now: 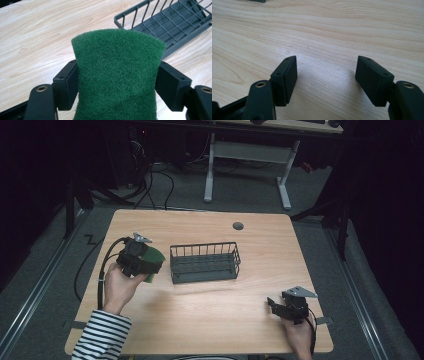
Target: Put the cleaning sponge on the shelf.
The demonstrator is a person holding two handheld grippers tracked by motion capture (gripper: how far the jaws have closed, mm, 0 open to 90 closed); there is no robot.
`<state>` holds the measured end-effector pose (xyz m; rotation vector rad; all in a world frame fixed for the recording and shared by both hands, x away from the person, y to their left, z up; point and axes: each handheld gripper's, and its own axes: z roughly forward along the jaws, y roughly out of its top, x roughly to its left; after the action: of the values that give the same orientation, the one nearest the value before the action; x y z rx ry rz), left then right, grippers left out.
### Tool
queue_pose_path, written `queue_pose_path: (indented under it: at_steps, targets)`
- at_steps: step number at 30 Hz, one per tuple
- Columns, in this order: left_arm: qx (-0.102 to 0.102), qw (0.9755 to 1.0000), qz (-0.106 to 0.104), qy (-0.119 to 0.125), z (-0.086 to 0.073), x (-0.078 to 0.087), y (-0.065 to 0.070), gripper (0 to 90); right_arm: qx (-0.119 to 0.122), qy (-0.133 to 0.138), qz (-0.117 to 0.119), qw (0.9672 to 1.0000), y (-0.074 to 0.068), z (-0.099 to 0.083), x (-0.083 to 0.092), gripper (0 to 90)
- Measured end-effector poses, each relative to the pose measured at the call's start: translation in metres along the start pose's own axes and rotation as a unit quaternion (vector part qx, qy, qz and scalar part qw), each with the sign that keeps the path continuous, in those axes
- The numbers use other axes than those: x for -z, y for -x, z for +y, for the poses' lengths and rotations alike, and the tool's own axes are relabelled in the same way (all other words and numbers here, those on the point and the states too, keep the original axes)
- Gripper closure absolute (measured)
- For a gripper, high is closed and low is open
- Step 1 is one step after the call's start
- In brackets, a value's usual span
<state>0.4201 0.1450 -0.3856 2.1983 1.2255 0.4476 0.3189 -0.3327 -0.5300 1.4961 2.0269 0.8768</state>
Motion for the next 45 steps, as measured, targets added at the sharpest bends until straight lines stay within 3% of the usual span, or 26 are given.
queue_pose_path:
  at_steps: [8, 17, 20, 24, 27, 38, 45]
  targets:
    - [-0.008, 0.9997, -0.021, 0.01, 0.02, -0.002, 0.004, 27.9, -0.001, 0.0, 0.0, 1.0, 0.0, 0.0, 0.0, 33.9]
    - [-0.013, 0.9991, -0.038, 0.011, 0.048, -0.015, 0.021, 27.9, -0.003, 0.0, 0.003, 1.0, 0.001, 0.0, 0.0, 33.6]
    - [-0.023, 0.9991, -0.033, 0.013, 0.058, -0.021, 0.026, 27.9, -0.004, 0.001, 0.003, 1.0, 0.001, 0.0, 0.0, 33.6]
    - [-0.017, 0.9991, -0.037, 0.014, 0.065, -0.027, 0.031, 27.9, -0.005, 0.001, 0.004, 1.0, 0.001, 0.0, 0.0, 33.6]
    - [-0.024, 0.9992, -0.03, 0.013, 0.071, -0.033, 0.034, 27.8, -0.005, 0.002, 0.005, 1.0, 0.001, 0.0, 0.0, 33.5]
    - [-0.016, 0.9993, -0.03, 0.012, 0.086, -0.058, 0.047, 27.7, 0.003, 0.0, 0.0, 1.0, 0.0, 0.0, 0.0, 33.2]
    - [-0.023, 0.9992, -0.031, -0.005, 0.091, -0.076, 0.057, 27.6, 0.0, 0.0, 0.001, 1.0, 0.0, 0.0, 0.0, 33.2]
